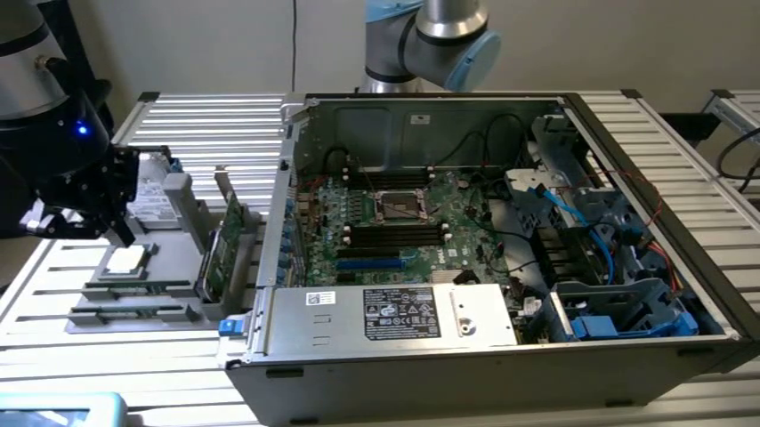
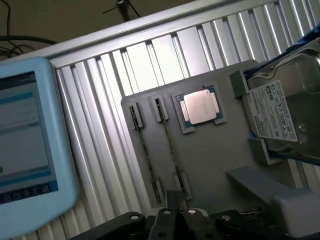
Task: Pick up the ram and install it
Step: 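Pick up the ram and move it above insertion slot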
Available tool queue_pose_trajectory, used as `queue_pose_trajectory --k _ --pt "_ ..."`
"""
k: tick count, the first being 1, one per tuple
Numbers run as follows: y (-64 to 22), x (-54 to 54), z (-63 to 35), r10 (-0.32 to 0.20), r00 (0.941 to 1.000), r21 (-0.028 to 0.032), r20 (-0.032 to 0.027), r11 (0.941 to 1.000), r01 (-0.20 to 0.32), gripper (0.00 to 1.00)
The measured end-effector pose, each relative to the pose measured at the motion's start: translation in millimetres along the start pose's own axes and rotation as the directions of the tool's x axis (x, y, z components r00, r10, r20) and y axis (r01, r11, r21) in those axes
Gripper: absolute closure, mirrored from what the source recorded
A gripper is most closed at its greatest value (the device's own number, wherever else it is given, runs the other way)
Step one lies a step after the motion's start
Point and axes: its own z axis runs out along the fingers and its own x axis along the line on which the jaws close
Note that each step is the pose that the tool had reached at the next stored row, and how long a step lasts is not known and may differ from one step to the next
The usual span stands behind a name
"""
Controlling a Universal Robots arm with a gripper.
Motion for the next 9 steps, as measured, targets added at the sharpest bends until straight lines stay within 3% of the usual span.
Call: queue_pose_trajectory --k 4,9 --pt "0.0 0.0 0.3 -0.073 0.9973 0.0008 -0.0016 0.9973 0.073 0.89" --pt "0.0 0.0 0.5 -0.162 0.9868 0.0015 -0.0036 0.9868 0.162 0.89"
